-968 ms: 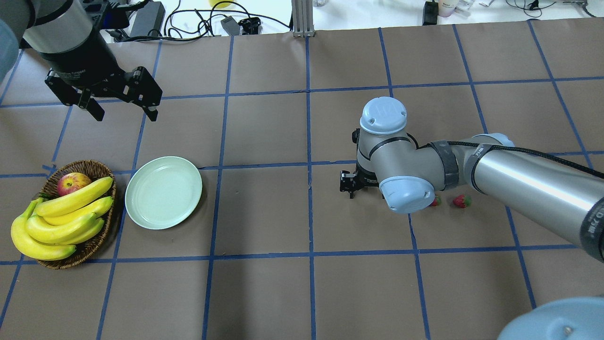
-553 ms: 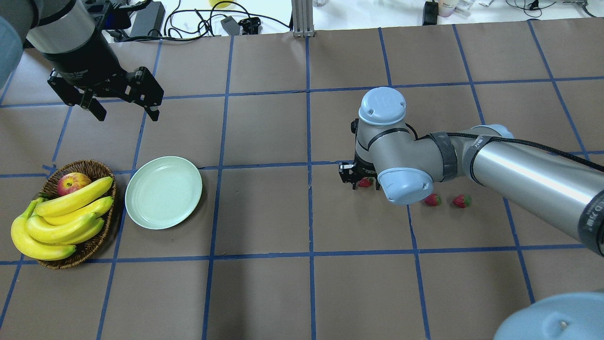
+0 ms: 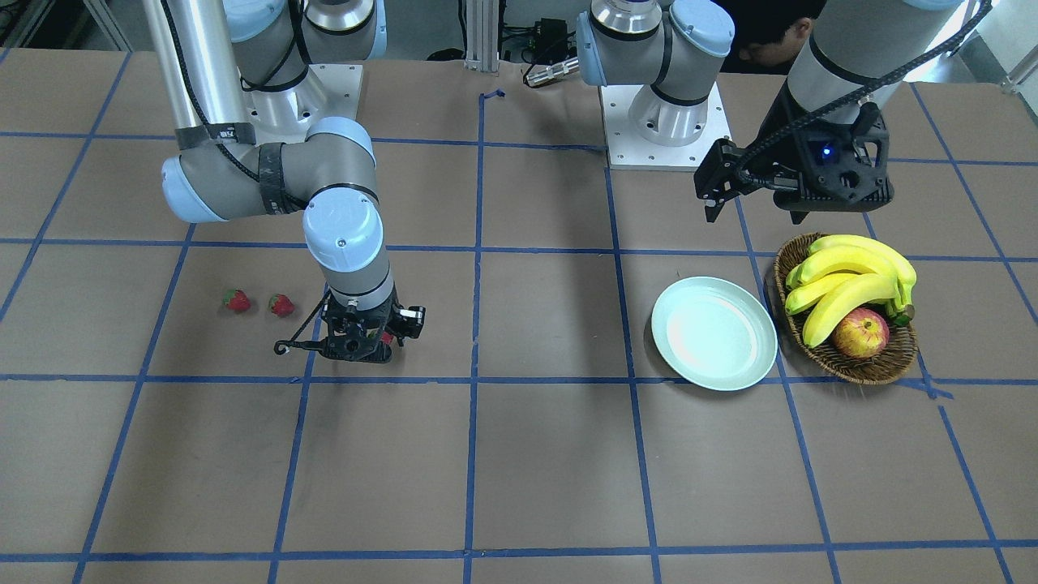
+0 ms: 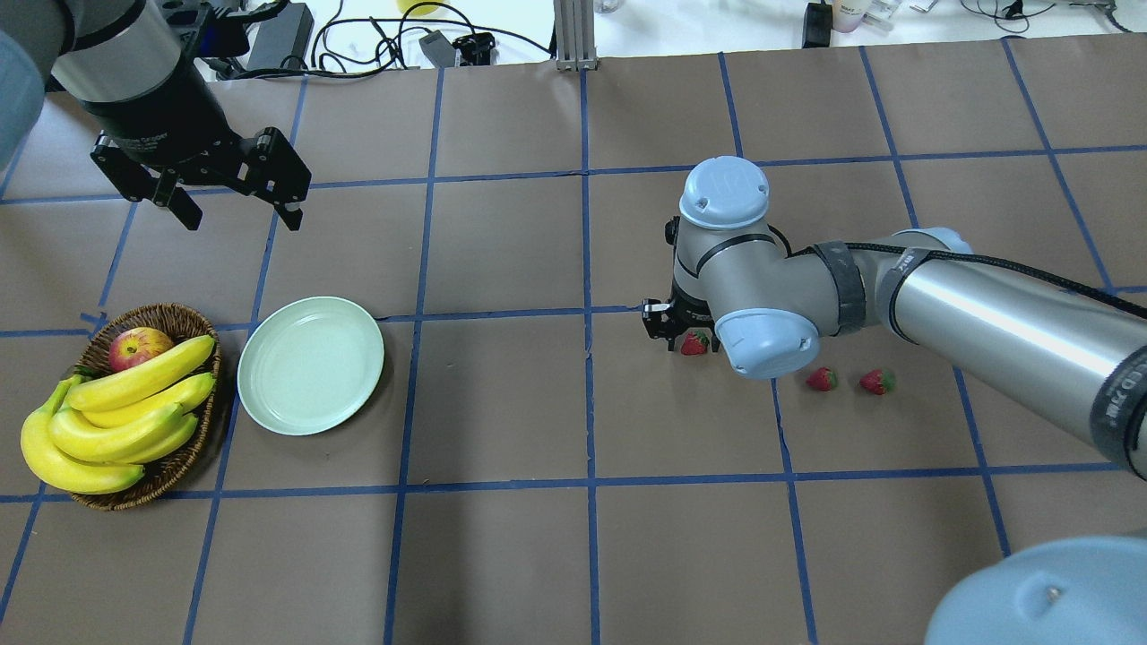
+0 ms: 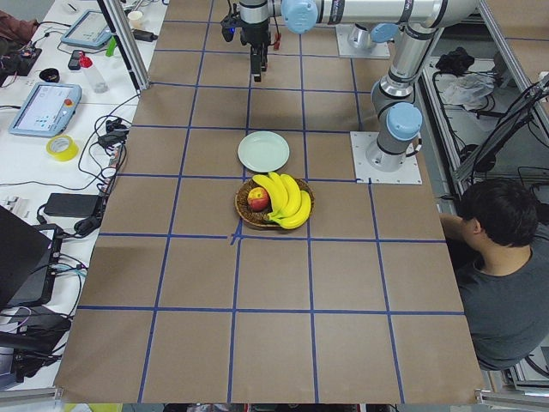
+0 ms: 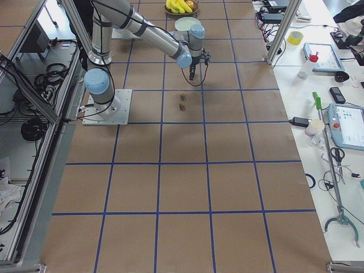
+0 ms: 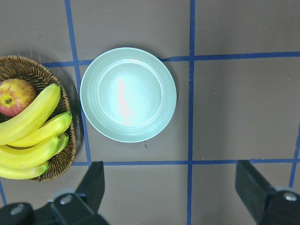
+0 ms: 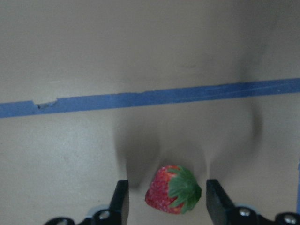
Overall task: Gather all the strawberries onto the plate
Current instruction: 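Lower the right gripper onto the lone strawberry and close on it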
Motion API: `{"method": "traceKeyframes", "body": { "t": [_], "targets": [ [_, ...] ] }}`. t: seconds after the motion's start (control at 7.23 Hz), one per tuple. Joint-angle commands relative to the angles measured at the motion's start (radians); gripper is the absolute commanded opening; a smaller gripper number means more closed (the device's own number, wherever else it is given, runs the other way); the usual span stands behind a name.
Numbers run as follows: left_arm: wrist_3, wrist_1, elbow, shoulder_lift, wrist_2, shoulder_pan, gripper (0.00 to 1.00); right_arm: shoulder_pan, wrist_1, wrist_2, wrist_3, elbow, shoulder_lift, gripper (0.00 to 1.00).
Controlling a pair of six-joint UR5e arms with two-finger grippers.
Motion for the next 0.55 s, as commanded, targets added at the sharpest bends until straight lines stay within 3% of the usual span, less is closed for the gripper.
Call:
{"method": "traceKeyframes", "body": {
  "t": [0.0,0.28,0.41],
  "targets": [
    [0.0,0.001,0.001,-0.001,0.0,0.001,1.0,0.0,0.0,0.0,0.001,-0.012,0.003,0.49],
    [0.0,0.001,0.001,0.001,0.001,0.001,1.0,0.0,0.0,0.0,0.001,-0.012,0.001,0.19],
    [0.0,0.001,0.001,0.001,0.0,0.001,1.0,0.0,0.0,0.0,0.003,-0.012,0.001,0.15]
  ]
}}
